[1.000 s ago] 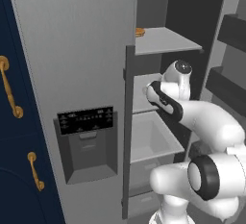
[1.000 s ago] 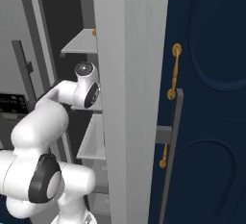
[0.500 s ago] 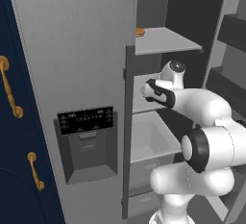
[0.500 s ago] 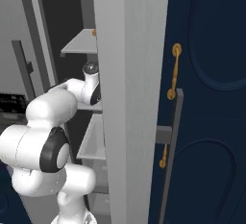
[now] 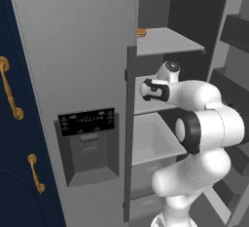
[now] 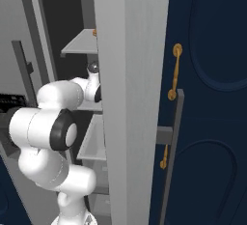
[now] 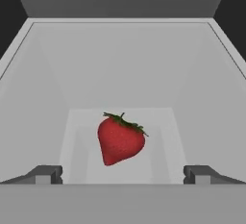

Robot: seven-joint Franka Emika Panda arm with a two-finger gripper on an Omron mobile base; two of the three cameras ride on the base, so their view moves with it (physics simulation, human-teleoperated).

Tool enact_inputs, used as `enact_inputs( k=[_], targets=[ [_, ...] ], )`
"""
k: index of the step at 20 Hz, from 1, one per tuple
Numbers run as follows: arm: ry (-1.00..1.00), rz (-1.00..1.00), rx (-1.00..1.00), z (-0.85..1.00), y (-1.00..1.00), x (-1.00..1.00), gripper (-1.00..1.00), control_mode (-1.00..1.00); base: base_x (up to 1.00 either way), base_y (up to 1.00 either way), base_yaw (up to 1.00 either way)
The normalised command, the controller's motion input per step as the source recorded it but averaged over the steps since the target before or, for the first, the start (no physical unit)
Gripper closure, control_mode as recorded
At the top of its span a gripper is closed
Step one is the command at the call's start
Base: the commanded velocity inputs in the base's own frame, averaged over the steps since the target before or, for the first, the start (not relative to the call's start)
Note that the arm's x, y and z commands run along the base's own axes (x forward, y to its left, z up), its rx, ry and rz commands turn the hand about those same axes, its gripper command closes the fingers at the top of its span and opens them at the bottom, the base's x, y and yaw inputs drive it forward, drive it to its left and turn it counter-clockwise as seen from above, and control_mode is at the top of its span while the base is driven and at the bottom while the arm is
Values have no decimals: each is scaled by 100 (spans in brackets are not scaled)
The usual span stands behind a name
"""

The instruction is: Take the strawberry from the fridge and place it on top of the pancake, located on the dining counter.

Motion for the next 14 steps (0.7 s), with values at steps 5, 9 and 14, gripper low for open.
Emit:
enact_inputs(
  k=[5, 9, 14],
  targets=[
    [2, 0, 0, -12, 0, 16, -100, -100, 0, 0, 0],
    [3, 0, 0, -14, 0, 14, -100, -100, 0, 0, 0],
    [1, 0, 0, -13, 1, 8, -100, -100, 0, 0, 0]
  ],
)
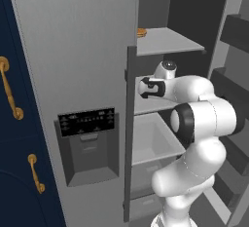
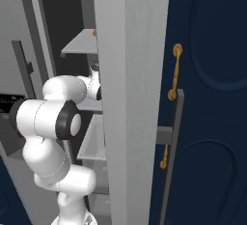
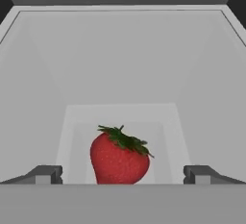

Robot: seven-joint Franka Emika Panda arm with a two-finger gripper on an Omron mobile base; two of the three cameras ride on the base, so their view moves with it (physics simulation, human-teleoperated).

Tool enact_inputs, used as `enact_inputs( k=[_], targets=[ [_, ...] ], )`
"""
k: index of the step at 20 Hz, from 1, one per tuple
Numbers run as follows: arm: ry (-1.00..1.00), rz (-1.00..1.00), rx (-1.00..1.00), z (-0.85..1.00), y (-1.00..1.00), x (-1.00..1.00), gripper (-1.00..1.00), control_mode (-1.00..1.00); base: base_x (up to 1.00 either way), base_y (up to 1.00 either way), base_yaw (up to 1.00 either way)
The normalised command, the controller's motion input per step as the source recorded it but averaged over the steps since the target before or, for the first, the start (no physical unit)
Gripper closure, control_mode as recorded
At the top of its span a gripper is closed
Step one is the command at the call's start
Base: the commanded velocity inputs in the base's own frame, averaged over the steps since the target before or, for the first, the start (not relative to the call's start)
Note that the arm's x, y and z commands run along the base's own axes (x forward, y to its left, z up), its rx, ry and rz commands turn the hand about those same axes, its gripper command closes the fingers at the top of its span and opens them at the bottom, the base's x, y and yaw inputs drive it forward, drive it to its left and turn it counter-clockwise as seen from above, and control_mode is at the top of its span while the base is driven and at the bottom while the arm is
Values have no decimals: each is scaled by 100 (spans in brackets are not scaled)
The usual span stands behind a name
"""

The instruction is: Take the strawberry from the fridge and place it on top of the pancake, located on the dining counter.

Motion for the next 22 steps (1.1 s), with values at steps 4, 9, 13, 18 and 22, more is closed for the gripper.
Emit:
enact_inputs(
  k=[4, 9, 13, 18, 22],
  targets=[
    [0, 0, 0, -10, 0, 5, -100, -100, 0, 0, 0],
    [1, 0, 0, -15, 0, 4, -100, -100, 0, 0, 0],
    [0, 0, 0, -14, 0, 4, -100, -100, 0, 0, 0],
    [0, 0, 0, -6, 0, 12, -100, -100, 0, 0, 0],
    [0, 0, 0, 0, 0, 15, -100, -100, 0, 0, 0]
  ],
)
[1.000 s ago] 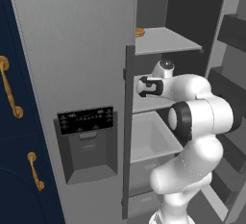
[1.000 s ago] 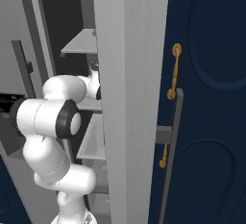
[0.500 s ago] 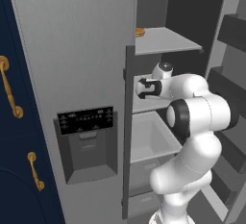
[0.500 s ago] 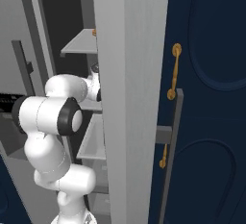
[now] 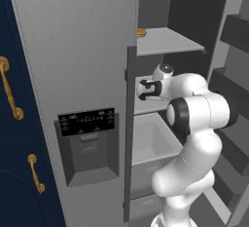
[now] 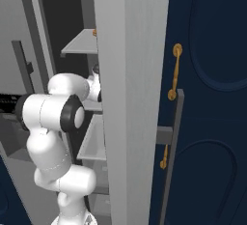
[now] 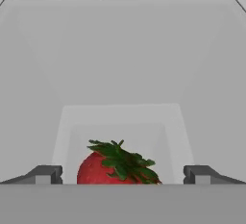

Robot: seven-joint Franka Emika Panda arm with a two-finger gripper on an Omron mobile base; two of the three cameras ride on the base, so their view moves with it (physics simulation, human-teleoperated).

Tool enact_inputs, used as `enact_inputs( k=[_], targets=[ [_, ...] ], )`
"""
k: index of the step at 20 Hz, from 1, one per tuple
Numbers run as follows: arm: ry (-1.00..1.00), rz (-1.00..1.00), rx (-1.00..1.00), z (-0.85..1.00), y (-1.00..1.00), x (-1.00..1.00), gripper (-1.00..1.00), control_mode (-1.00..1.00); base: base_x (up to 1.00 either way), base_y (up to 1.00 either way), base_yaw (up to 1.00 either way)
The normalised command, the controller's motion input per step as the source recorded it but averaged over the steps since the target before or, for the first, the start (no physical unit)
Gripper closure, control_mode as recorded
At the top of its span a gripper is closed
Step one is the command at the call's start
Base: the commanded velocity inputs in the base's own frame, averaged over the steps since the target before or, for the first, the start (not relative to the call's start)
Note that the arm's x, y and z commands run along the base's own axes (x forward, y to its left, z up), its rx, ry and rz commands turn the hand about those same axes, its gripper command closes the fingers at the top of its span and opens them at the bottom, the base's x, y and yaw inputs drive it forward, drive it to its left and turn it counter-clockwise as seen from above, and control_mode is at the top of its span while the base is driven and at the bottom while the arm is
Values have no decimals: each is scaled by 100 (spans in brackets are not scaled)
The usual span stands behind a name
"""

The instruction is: Take the strawberry from the fridge and place it on top of the pancake, located on the dining counter.

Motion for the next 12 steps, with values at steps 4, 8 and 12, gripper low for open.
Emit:
enact_inputs(
  k=[4, 8, 12],
  targets=[
    [1, 0, 0, -3, 0, 4, 100, -100, 0, 0, 0],
    [0, 0, 0, 0, 0, 0, 100, -100, 0, 0, 0],
    [0, 0, 0, 0, 0, -34, 100, -100, 0, 0, 0]
  ],
)
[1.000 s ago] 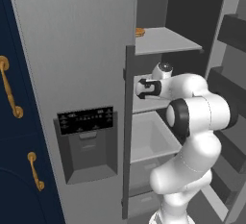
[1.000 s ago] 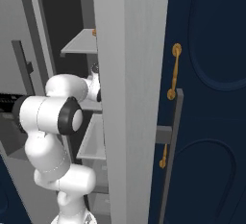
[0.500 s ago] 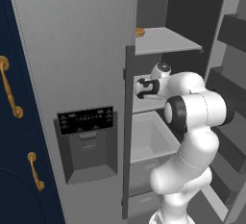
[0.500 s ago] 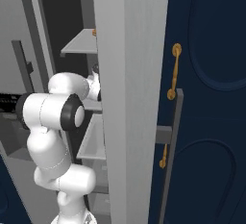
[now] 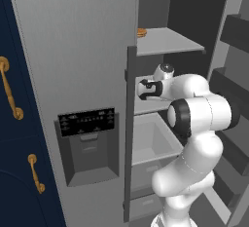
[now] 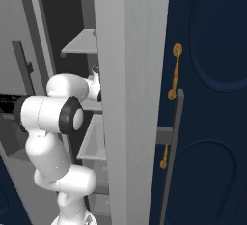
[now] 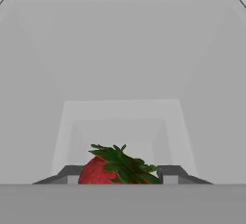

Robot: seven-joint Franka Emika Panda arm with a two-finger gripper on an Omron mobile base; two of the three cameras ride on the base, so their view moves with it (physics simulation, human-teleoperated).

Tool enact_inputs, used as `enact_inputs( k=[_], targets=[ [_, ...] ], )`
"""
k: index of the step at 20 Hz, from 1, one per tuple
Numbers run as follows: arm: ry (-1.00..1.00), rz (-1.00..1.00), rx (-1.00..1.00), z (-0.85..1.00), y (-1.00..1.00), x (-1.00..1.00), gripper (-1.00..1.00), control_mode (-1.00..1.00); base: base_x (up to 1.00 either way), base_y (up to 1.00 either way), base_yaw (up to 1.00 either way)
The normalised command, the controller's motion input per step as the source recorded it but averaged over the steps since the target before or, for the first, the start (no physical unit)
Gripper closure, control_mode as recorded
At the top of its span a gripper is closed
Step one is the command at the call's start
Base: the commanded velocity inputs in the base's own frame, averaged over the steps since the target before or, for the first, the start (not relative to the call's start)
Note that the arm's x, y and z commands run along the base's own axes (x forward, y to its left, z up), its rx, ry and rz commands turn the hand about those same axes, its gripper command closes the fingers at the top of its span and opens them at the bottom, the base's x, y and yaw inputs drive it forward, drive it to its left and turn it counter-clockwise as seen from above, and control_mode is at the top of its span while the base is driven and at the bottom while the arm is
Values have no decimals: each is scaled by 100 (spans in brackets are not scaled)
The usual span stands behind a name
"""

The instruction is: Take the strawberry from the fridge and place it on top of the pancake, located on the dining counter.

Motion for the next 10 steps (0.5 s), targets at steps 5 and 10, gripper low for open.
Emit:
enact_inputs(
  k=[5, 10],
  targets=[
    [-5, 0, 0, 2, 0, -78, 100, -100, 0, 0, 0],
    [-4, 0, 0, 28, 0, -88, 100, -100, 0, 0, 0]
  ],
)
